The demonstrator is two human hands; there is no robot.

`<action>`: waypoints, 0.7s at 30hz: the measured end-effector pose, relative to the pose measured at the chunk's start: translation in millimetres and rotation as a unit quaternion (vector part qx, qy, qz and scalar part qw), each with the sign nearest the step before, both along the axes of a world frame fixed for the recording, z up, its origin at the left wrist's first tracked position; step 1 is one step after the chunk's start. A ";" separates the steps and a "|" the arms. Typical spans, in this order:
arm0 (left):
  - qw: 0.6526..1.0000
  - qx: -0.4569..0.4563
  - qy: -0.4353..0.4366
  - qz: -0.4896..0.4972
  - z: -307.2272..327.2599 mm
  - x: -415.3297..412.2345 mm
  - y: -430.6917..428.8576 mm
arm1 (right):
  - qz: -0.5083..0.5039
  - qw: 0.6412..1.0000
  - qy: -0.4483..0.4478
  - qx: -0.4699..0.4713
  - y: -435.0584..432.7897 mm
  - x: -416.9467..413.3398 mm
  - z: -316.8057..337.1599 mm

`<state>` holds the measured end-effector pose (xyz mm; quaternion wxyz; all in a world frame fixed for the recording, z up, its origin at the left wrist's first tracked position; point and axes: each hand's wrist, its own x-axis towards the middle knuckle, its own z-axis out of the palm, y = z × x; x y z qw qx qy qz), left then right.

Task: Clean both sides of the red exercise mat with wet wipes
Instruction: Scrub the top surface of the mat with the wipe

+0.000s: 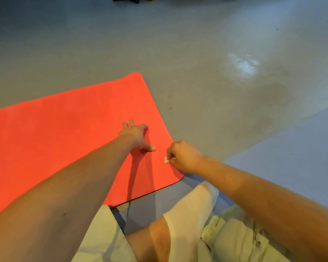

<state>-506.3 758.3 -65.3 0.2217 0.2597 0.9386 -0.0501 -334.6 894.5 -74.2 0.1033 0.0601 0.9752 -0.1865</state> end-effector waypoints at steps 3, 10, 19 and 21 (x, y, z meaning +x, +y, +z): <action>1.000 -0.006 0.006 -0.002 3.6 -9.5 7.4 | 0.045 0.998 -0.033 0.013 1.8 21.2 -5.3; 0.999 0.035 0.020 -0.010 -2.9 -18.6 13.3 | 0.018 0.998 -0.032 -0.058 20.7 11.2 -1.3; 0.998 0.018 0.017 -0.054 3.2 -38.7 12.7 | -0.027 0.997 0.056 -0.048 32.3 -28.6 -12.6; 0.998 0.035 0.034 -0.046 5.2 -44.3 16.2 | -0.001 0.998 0.053 -0.038 29.8 -8.9 -17.6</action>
